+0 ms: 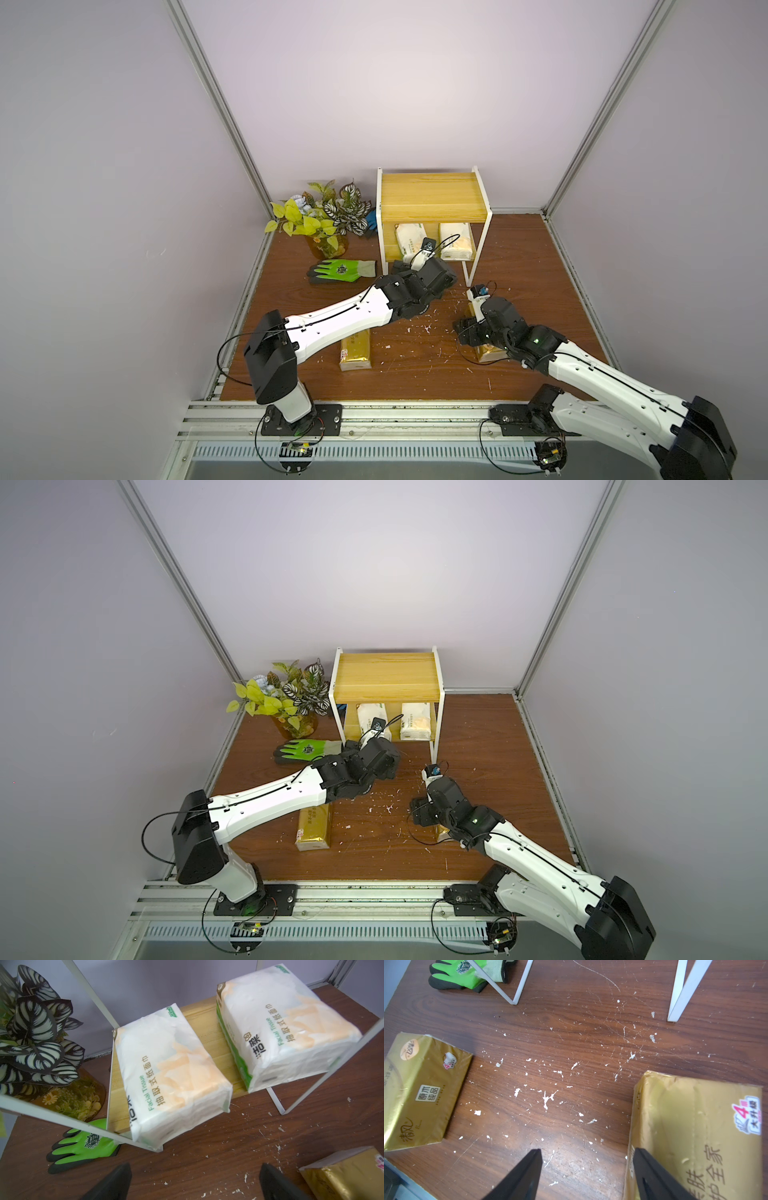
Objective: Place the tissue boxes on the shelf by color
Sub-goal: Place a box of tissues on the shelf.
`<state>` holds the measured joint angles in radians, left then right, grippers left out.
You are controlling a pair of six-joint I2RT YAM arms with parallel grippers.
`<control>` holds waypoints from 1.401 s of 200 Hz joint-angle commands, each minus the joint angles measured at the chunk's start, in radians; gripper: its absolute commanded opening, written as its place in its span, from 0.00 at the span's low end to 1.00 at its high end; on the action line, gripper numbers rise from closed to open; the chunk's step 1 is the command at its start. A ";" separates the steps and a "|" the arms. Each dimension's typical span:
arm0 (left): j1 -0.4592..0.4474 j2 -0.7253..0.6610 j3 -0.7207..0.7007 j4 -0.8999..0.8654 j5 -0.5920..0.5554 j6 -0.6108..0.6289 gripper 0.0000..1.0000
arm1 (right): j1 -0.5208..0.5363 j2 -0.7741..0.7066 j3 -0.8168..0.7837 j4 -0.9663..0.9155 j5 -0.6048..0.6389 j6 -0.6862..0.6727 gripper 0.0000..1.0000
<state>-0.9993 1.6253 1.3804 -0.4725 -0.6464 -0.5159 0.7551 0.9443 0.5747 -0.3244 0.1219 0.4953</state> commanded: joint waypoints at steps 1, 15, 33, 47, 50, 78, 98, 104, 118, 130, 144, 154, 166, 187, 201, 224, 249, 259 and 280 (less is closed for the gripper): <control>0.001 -0.018 -0.012 -0.054 -0.004 -0.051 1.00 | -0.003 0.005 0.002 0.027 -0.008 0.005 0.77; 0.000 -0.018 -0.019 -0.057 0.007 -0.057 1.00 | -0.003 0.005 0.004 0.025 -0.006 0.005 0.76; 0.000 -0.015 -0.025 -0.056 0.000 -0.060 0.96 | -0.002 0.009 0.006 0.025 -0.005 0.005 0.76; 0.001 -0.008 -0.020 -0.059 -0.008 -0.061 0.62 | -0.003 0.015 0.007 0.024 -0.005 0.008 0.76; 0.001 -0.006 -0.019 -0.060 -0.012 -0.061 0.52 | -0.003 0.015 0.007 0.024 -0.005 0.009 0.75; 0.002 0.017 -0.002 -0.057 -0.023 -0.059 0.01 | -0.003 0.011 0.006 0.021 -0.003 0.012 0.75; 0.002 0.040 0.014 -0.057 -0.023 -0.062 0.01 | -0.003 0.002 0.006 0.015 0.003 0.012 0.75; 0.002 0.046 0.017 -0.056 -0.024 -0.064 0.01 | -0.003 -0.001 0.007 0.014 0.007 0.014 0.75; 0.006 0.057 0.021 -0.047 -0.017 -0.063 0.01 | -0.003 -0.008 0.005 0.009 0.010 0.015 0.75; 0.012 0.064 0.022 -0.035 -0.012 -0.059 0.01 | -0.002 -0.013 0.004 0.007 0.013 0.017 0.75; 0.023 0.064 0.017 -0.005 -0.012 -0.049 0.01 | -0.003 -0.017 0.004 0.004 0.015 0.017 0.75; 0.033 0.062 0.013 0.016 -0.013 -0.038 0.01 | -0.003 -0.021 0.003 0.004 0.017 0.017 0.75; 0.050 0.063 0.011 0.035 -0.013 -0.032 0.01 | -0.002 -0.022 0.005 0.001 0.017 0.017 0.75; 0.080 0.071 0.016 0.071 -0.011 -0.008 0.01 | -0.003 -0.025 0.006 -0.004 0.019 0.019 0.75; 0.097 0.084 0.026 0.089 -0.010 0.010 0.01 | -0.002 -0.027 0.008 -0.007 0.019 0.020 0.75; 0.109 0.129 0.064 0.105 -0.019 0.057 0.01 | -0.003 -0.036 0.014 -0.021 0.027 0.019 0.75; 0.109 0.177 0.126 0.093 -0.019 0.085 0.01 | -0.003 -0.046 0.016 -0.036 0.036 0.023 0.75; 0.110 0.187 0.137 0.087 -0.018 0.088 0.01 | -0.003 -0.051 0.015 -0.039 0.037 0.025 0.75; 0.107 0.176 0.136 0.073 -0.005 0.083 0.01 | -0.002 -0.061 0.008 -0.041 0.040 0.032 0.75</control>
<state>-0.8948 1.8133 1.4883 -0.3874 -0.6521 -0.4530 0.7551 0.9062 0.5747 -0.3542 0.1329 0.5060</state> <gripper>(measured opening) 0.042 0.746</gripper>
